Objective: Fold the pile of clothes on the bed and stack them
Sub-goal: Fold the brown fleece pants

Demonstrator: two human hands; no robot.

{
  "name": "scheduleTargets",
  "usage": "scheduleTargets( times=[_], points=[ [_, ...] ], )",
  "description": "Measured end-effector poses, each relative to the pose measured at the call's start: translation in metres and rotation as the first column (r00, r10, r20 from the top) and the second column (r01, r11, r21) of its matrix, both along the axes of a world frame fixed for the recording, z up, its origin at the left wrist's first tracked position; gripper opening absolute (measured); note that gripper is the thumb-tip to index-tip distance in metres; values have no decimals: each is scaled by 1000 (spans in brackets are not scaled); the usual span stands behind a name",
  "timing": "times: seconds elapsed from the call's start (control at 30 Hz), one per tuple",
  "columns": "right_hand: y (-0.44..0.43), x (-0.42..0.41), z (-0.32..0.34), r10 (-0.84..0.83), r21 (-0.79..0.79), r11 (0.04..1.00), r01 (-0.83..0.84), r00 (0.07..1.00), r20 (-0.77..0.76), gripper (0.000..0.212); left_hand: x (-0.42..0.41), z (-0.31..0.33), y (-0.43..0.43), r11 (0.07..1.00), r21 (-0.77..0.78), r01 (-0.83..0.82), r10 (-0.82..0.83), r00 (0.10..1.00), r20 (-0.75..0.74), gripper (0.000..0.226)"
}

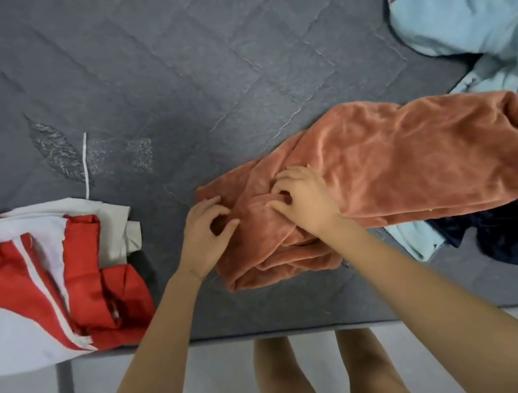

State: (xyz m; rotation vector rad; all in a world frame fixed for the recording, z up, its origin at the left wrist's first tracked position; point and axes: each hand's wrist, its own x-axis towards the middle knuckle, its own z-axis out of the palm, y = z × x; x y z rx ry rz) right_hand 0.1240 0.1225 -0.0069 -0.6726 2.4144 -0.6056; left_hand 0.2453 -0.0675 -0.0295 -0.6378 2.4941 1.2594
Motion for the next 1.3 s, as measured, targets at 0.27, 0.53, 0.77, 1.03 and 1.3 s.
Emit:
scheduleTargets(
  times=[0.27, 0.53, 0.77, 1.03, 1.3],
  points=[
    [6, -8, 30, -66, -177, 981, 79, 995, 77, 21, -19, 37, 12, 970, 98, -221, 235, 956, -173, 6],
    [4, -23, 55, -17, -281, 959, 35, 998, 67, 34, -69, 75, 27, 965, 222, -138, 203, 931, -304, 6],
    [18, -33, 67, -289, -416, 824, 385, 917, 276, 37, -42, 50, 25, 978, 195, -76, 108, 981, -159, 52],
    [21, -35, 72, -444, -473, 641, 605, 794, 415, 38, -8, 34, 42, 852, 423, -308, 203, 940, 274, 59],
    [35, -34, 68, -455, -359, 706, 610, 780, 430, 39, -9, 45, 37, 912, 298, -283, 267, 959, 94, 8]
  ],
)
